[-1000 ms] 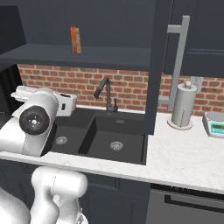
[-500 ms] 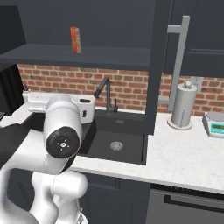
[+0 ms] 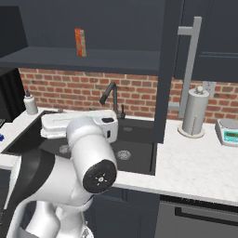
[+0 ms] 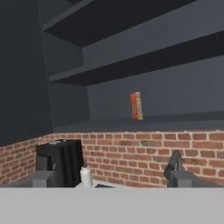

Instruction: Pick the bar and place it on the digital scale for weighing, and close the cabinet.

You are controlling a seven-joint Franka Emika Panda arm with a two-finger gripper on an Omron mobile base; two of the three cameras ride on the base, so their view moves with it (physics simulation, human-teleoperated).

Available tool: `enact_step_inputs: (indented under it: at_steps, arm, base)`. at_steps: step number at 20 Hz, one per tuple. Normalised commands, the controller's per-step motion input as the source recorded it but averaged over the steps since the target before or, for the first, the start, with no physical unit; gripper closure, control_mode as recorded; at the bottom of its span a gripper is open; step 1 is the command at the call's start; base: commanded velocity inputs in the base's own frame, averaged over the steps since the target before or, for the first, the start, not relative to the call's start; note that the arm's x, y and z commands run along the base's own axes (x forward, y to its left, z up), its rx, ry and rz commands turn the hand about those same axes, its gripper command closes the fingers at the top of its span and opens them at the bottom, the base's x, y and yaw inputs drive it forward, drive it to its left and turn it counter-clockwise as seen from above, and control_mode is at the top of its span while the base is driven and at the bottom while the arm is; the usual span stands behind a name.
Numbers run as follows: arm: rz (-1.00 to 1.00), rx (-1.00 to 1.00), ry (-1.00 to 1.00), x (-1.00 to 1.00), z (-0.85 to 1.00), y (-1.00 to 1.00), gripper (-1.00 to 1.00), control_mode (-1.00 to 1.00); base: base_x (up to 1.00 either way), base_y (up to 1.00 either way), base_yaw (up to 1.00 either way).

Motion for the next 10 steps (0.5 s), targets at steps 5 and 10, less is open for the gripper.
enact_step_inputs:
  at_steps: [5,10]
  arm:
    - [0.0,0.13,-0.19,-0.02,-0.8,-0.01,-1.0,-1.0]
    - [0.0,0.26,-0.25,0.0,-0.76,-0.05,-1.0,-1.0]
  base:
    - [0.0,0.0,0.0]
    - [0.0,0.0,0.0]
